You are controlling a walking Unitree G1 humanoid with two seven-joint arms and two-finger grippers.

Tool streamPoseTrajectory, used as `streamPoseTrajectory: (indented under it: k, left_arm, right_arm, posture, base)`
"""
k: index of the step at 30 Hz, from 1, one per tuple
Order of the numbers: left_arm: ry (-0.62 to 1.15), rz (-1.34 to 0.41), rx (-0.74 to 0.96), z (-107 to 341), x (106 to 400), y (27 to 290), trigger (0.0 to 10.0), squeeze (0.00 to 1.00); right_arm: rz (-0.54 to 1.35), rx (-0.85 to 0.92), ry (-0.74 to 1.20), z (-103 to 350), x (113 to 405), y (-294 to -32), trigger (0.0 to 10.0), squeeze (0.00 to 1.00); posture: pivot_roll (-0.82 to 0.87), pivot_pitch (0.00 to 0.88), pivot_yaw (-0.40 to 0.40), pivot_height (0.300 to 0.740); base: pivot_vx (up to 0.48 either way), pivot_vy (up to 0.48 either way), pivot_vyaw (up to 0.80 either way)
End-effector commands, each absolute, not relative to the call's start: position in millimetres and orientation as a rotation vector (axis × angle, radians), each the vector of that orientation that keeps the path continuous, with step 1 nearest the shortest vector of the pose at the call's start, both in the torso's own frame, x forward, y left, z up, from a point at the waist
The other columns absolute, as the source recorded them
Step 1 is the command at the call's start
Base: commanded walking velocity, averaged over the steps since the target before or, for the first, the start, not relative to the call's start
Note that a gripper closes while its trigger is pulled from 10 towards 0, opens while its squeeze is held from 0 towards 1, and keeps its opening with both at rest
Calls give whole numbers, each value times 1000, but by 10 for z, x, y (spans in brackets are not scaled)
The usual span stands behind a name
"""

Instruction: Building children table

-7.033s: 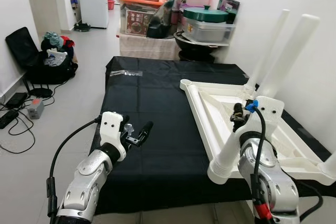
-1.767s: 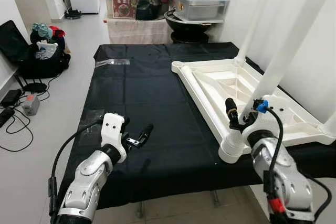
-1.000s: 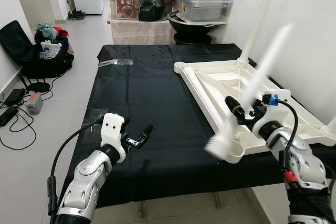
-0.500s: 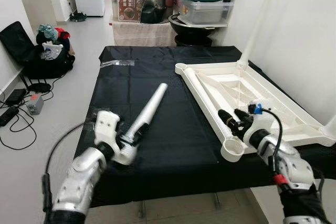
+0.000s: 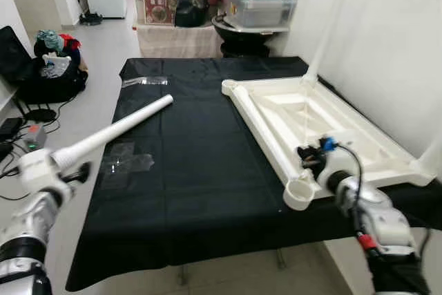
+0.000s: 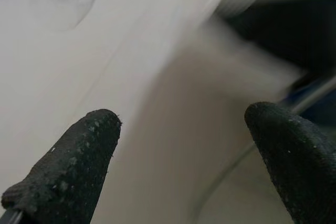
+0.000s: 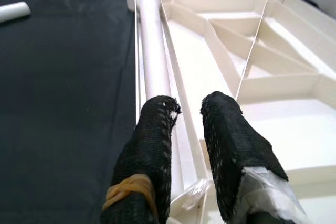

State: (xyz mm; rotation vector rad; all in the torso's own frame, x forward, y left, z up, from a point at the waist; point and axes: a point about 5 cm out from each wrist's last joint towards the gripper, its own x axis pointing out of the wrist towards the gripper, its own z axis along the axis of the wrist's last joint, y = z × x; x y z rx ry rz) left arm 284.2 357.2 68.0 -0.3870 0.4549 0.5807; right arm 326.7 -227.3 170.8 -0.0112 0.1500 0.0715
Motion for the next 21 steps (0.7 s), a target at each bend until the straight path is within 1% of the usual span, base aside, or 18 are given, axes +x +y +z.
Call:
streamPoseTrajectory:
  k: [1, 2, 3, 4, 5, 6, 7, 10, 11, 12, 14, 15, 16, 18, 19, 20, 21]
  left_arm:
    - [778, 322, -182, 255, 2726, 3185, 10000, 0]
    - [839, 200, -120, 182, 2725, 3043, 10000, 0]
    - [839, 200, -120, 182, 2725, 3043, 10000, 0]
    - [872, 127, -92, 139, 2721, 2955, 10000, 0]
    - [872, 127, -92, 139, 2721, 2955, 10000, 0]
    - [831, 117, -112, 161, 2779, 2911, 10000, 0]
    - [831, 117, -112, 161, 2779, 2911, 10000, 0]
    - [750, 111, -159, 243, 2897, 2861, 10000, 0]
    - [705, 78, -165, 299, 2966, 2815, 10000, 0]
    - [705, 78, -165, 299, 2966, 2815, 10000, 0]
    - [634, 50, -157, 398, 3072, 2763, 10000, 0]
    - [634, 50, -157, 398, 3072, 2763, 10000, 0]
    - [607, 56, -131, 445, 3108, 2768, 10000, 0]
    - [543, 129, -80, 554, 3154, 2855, 10000, 0]
    - [543, 129, -80, 554, 3154, 2855, 10000, 0]
    - [486, 214, -58, 641, 3173, 2947, 10000, 0]
    - [460, 246, -50, 676, 3180, 2980, 10000, 0]
  right_arm:
    - [-3, 16, 171, 1722, 3253, -2405, 10000, 0]
    - [-19, 35, 171, 1741, 3257, -2428, 10000, 0]
    - [-19, 35, 171, 1741, 3257, -2428, 10000, 0]
    - [-28, 49, 170, 1756, 3259, -2441, 10000, 0]
    - [-28, 49, 170, 1756, 3259, -2441, 10000, 0]
    - [-39, 43, 172, 1766, 3257, -2441, 10000, 0]
    - [-39, 43, 172, 1766, 3257, -2441, 10000, 0]
    - [-47, 27, 169, 1758, 3249, -2410, 10000, 0]
    - [-24, 16, 150, 1778, 3250, -2349, 10000, 0]
    - [-24, 16, 150, 1778, 3250, -2349, 10000, 0]
    - [35, 40, 109, 1822, 3245, -2175, 10000, 0]
    - [35, 40, 109, 1822, 3245, -2175, 10000, 0]
    - [56, 52, 92, 1838, 3239, -2097, 10000, 0]
    - [98, 101, 55, 1860, 3222, -1943, 10000, 0]
    - [98, 101, 55, 1860, 3222, -1943, 10000, 0]
    - [126, 138, 22, 1887, 3204, -1816, 10000, 0]
    - [137, 149, 5, 1904, 3196, -1768, 10000, 0]
  posture:
    - [-16, 0, -59, 740]
    - [-12, 0, -63, 740]
    - [-12, 0, -63, 740]
    - [-12, 0, -63, 740]
    - [-12, 0, -63, 740]
    - [2, 0, -76, 740]
    - [2, 0, -76, 740]
    - [13, 0, -85, 740]
    - [26, 0, -89, 740]
    - [26, 0, -89, 740]
    - [39, 0, -91, 740]
    - [39, 0, -91, 740]
    - [41, 0, -90, 740]
    - [52, 0, -88, 740]
    - [52, 0, -88, 740]
    - [62, 0, -88, 740]
    - [62, 0, -88, 740]
  base:
    - [0, 0, 0]
    - [0, 0, 0]
    - [0, 0, 0]
    - [0, 0, 0]
    - [0, 0, 0]
    - [0, 0, 0]
    - [0, 0, 0]
    - [0, 0, 0]
    - [0, 0, 0]
    - [0, 0, 0]
    - [0, 0, 0]
    - [0, 0, 0]
    - [0, 0, 0]
    - [0, 0, 0]
    - [0, 0, 0]
    - [0, 0, 0]
    - [0, 0, 0]
